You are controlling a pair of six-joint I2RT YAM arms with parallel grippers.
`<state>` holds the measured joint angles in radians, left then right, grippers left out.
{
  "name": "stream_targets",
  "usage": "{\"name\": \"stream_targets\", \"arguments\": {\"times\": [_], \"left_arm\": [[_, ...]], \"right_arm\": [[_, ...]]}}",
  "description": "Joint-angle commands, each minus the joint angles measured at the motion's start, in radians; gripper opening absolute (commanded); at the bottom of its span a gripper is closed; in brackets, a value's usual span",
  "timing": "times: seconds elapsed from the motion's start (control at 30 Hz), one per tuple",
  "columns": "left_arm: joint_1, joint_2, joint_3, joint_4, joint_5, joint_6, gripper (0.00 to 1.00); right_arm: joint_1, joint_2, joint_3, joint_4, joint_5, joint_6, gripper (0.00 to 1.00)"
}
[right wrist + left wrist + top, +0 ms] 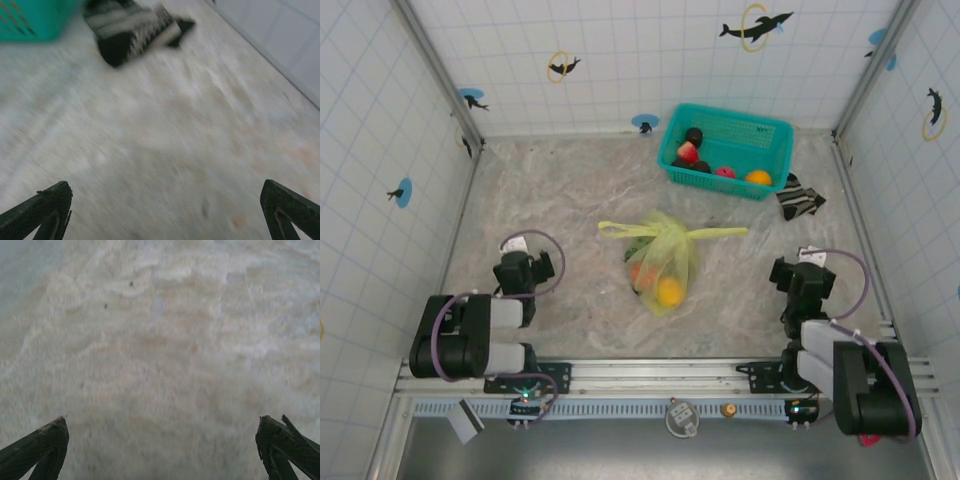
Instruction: Place the fake fruits into the plastic bag and tie a complex knot
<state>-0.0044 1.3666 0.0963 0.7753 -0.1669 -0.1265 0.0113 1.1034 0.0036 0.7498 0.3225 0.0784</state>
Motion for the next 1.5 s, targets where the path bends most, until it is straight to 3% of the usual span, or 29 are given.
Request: {"name": "stream_targets", "arguments": {"times": [0.0, 0.03, 0.1, 0.17, 0.2, 0.27, 0.33, 0.4, 0.43, 0.5, 0.57, 0.7, 0.83, 1.07, 1.17, 1.47], "left_arm": [[0.018, 0.021, -0.012, 0.22, 0.147, 0.068, 0.98], [0.021, 0.034, -0.027, 0.286, 0.131, 0.076, 0.98], [0.035, 0.073, -0.124, 0.501, 0.09, 0.05, 0.98], [0.042, 0.164, -0.189, 0.73, 0.049, 0.022, 0.98], [0.043, 0.173, -0.181, 0.727, 0.065, 0.029, 0.98], [0.043, 0.139, -0.084, 0.462, 0.145, 0.065, 0.98], [0.046, 0.151, -0.089, 0.497, 0.149, 0.061, 0.98], [0.046, 0.15, -0.089, 0.494, 0.144, 0.066, 0.98], [0.045, 0.144, -0.088, 0.482, 0.144, 0.066, 0.98], [0.038, 0.146, -0.088, 0.487, 0.13, 0.071, 0.98], [0.023, 0.144, -0.095, 0.495, 0.102, 0.077, 0.98], [0.013, 0.143, -0.094, 0.495, 0.084, 0.079, 0.98], [0.017, 0.145, -0.091, 0.491, 0.091, 0.076, 0.98], [0.044, 0.146, -0.083, 0.476, 0.141, 0.059, 0.98], [0.041, 0.146, -0.083, 0.478, 0.138, 0.06, 0.98], [0.022, 0.144, -0.094, 0.498, 0.09, 0.073, 0.98]], "right_arm": [[-0.021, 0.104, -0.184, 0.523, -0.158, -0.03, 0.99], [-0.027, 0.135, -0.157, 0.517, -0.19, -0.035, 1.0], [-0.032, 0.145, -0.072, 0.34, -0.263, -0.04, 0.99], [-0.041, 0.209, -0.066, 0.431, -0.261, 0.027, 1.0], [-0.048, 0.235, -0.07, 0.464, -0.269, 0.057, 1.0], [-0.034, 0.348, -0.113, 0.626, -0.263, 0.047, 1.0], [-0.022, 0.483, -0.15, 0.909, -0.266, 0.04, 1.0], [-0.009, 0.387, -0.062, 0.591, -0.288, 0.002, 1.0], [0.016, 0.403, -0.028, 0.537, -0.27, -0.018, 1.0], [0.036, 0.439, -0.036, 0.619, -0.221, -0.034, 1.0], [0.037, 0.414, -0.002, 0.502, -0.181, -0.01, 1.0], [0.033, 0.414, -0.005, 0.505, -0.19, -0.01, 1.0], [-0.005, 0.419, -0.001, 0.507, -0.275, 0.002, 1.0], [0.0, 0.419, -0.002, 0.51, -0.267, 0.0, 1.0], [0.029, 0.414, -0.002, 0.502, -0.208, -0.01, 1.0], [0.024, 0.414, -0.001, 0.5, -0.217, -0.008, 1.0]]}}
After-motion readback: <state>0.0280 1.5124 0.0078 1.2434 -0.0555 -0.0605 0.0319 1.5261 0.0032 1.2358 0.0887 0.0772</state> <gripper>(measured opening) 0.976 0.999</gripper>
